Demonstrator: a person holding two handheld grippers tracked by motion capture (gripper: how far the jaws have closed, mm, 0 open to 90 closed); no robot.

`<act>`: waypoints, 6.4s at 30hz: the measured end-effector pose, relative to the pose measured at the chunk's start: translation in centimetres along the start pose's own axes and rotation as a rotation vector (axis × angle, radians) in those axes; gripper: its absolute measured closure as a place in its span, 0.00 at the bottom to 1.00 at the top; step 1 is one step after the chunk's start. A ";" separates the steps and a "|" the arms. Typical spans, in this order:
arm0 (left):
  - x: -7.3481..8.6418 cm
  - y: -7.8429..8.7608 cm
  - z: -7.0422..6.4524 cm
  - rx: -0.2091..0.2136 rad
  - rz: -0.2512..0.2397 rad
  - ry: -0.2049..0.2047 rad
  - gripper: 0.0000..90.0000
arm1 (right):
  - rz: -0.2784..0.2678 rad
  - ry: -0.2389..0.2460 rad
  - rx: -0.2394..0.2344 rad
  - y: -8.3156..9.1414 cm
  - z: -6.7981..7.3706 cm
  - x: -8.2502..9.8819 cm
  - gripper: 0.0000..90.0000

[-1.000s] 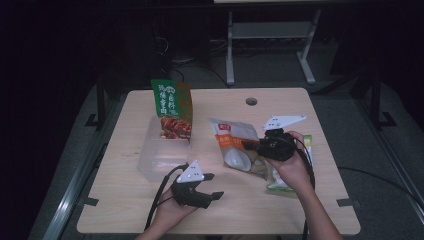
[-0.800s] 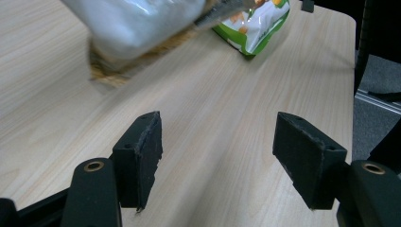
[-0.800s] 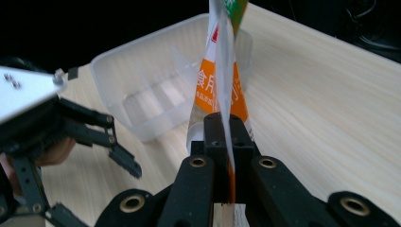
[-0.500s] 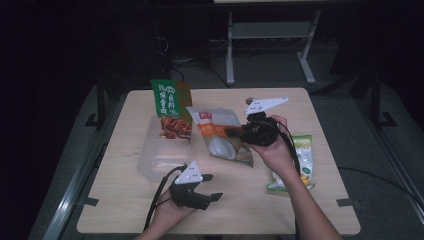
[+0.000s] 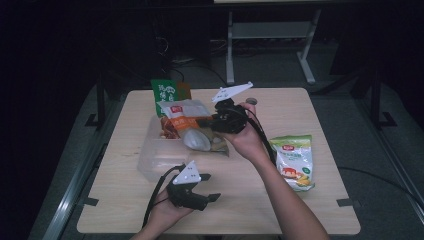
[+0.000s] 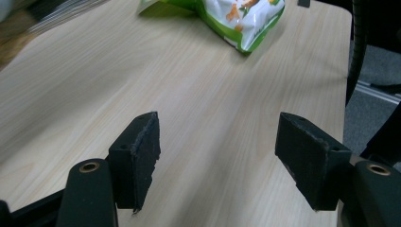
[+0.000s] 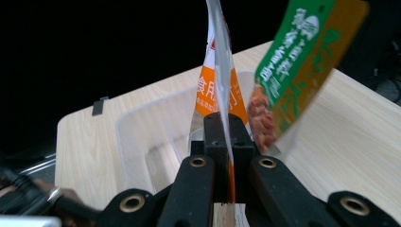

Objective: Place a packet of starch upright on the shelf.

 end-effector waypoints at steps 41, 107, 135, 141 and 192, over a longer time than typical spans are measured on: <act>2.7 1.8 0.1 -0.011 0.005 0.022 0.35 | -0.044 -0.177 -0.098 -14.9 -0.4 1.4 1.00; 2.2 1.2 0.5 -0.038 0.003 0.015 0.34 | 0.090 -0.162 -0.007 -1.3 -3.9 7.3 0.82; 1.9 0.9 0.1 -0.023 -0.004 0.011 0.34 | 0.084 -0.264 0.081 8.1 -5.9 13.3 0.62; 1.6 0.5 -0.2 -0.010 0.000 0.014 0.34 | 0.092 -0.284 0.117 10.8 -6.2 15.3 0.57; -7.8 -12.8 -2.4 0.144 0.040 -0.048 0.36 | 0.128 -0.484 0.267 19.2 -8.9 27.8 0.58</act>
Point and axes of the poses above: each handheld gripper's, and its own axes: y roughly backward along the jaws, x roughly out of its underside, z roughly to its left, the point moved 3 cm from there along -y, roughly forward along the jaws, and after that the axes turned 1 degree about -x, right-handed, at the moved point
